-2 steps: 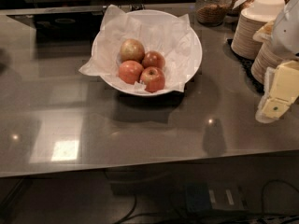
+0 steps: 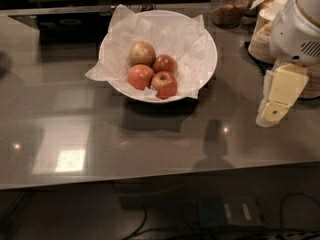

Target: Pick apple from white bowl

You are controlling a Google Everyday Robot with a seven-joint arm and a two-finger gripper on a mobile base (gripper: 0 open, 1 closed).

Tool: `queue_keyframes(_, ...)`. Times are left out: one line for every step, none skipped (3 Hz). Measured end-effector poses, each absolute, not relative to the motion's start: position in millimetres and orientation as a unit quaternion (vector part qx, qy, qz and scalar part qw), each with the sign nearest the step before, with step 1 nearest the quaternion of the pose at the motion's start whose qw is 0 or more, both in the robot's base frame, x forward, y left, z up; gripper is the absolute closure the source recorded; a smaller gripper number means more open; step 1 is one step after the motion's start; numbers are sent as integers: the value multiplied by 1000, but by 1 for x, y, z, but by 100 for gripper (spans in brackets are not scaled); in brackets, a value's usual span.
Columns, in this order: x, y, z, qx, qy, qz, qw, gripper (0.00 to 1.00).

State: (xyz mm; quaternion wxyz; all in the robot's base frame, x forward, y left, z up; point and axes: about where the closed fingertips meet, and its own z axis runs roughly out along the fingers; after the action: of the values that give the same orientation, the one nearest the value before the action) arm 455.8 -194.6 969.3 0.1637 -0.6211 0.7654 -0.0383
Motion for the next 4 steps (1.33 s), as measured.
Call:
queue_keyframes(489,-155,960,-649,738,-29,180,0)
queue_keyframes(522,-108,951,-680,706,-7,197,0)
queue_keyframes(522,-108,951,-680,706,-7,197,0)
queue_keyframes(526,-100,959,-677,702,1,219,0)
